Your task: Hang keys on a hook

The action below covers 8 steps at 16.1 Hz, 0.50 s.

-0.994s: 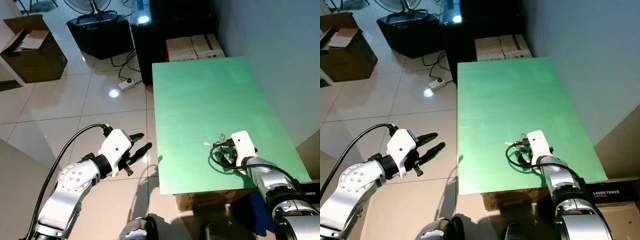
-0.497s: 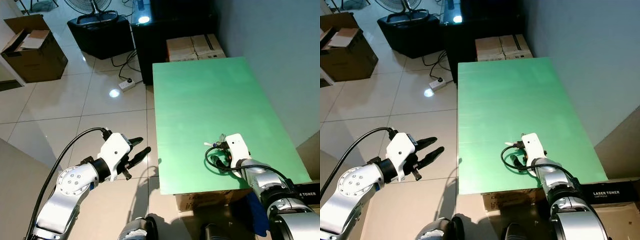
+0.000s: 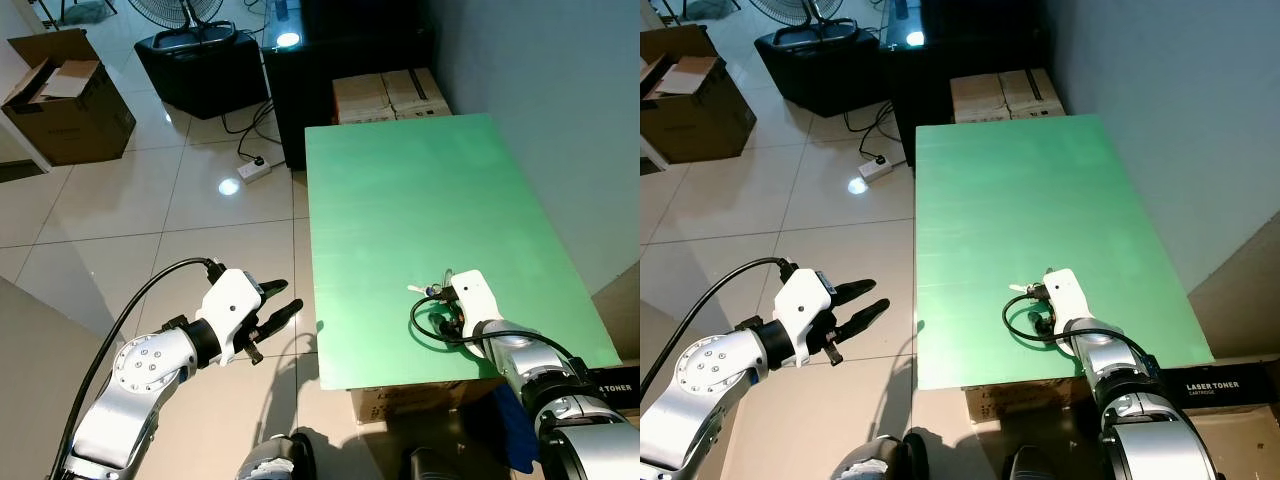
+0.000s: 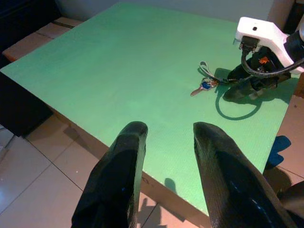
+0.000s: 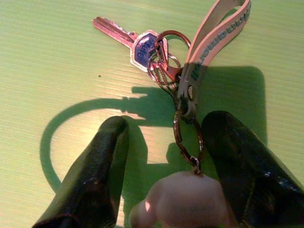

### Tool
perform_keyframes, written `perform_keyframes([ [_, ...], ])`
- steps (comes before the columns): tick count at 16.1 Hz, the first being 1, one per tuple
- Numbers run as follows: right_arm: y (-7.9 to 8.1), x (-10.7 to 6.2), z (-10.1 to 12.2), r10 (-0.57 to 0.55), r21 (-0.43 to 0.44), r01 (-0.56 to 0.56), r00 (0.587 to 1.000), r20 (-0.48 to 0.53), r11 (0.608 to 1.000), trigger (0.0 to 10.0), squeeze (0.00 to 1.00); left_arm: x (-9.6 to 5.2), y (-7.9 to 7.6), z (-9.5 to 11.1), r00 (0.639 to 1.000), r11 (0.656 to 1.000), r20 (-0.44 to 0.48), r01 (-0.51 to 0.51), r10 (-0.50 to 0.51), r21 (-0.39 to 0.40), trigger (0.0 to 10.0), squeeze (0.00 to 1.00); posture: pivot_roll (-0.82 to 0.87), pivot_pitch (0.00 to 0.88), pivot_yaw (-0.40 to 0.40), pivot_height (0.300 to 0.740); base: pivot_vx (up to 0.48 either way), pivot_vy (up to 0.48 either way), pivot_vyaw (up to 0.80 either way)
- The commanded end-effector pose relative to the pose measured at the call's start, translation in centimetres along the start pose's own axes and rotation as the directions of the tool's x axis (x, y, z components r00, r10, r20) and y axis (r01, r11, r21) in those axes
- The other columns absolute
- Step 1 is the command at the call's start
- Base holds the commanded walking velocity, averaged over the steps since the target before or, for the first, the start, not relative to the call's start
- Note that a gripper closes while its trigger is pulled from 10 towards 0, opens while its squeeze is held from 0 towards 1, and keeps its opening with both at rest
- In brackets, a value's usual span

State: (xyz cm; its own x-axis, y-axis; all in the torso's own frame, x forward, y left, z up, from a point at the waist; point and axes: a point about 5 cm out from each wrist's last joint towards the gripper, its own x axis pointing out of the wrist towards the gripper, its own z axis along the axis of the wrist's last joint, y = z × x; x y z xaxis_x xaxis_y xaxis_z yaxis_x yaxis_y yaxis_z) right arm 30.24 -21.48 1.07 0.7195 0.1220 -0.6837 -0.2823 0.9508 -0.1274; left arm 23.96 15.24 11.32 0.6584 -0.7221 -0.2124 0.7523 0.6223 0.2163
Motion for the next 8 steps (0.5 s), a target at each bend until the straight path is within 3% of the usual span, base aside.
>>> perform_keyframes([
  [1, 0.20, 0.07, -0.56, 0.005, 0.000, -0.005, 0.999, -0.036, 1.000, 0.0, 0.00, -0.22, -0.07, -0.19, 1.000, 1.000, -0.021, 0.015, -0.014, 0.003, 10.0, 0.00, 0.01, 0.131, 0.126, 0.740, 0.000, 0.000, 0.00],
  [8, 0.08, 0.03, -0.45, -0.011, -0.020, 0.011, 1.000, -0.012, 1.000, 0.0, 0.00, -0.02, -0.04, -0.11, 1.000, 1.000, -0.016, 0.010, -0.010, 0.007, 10.0, 0.00, 0.00, 0.130, 0.127, 0.740, 0.000, 0.000, 0.00],
])
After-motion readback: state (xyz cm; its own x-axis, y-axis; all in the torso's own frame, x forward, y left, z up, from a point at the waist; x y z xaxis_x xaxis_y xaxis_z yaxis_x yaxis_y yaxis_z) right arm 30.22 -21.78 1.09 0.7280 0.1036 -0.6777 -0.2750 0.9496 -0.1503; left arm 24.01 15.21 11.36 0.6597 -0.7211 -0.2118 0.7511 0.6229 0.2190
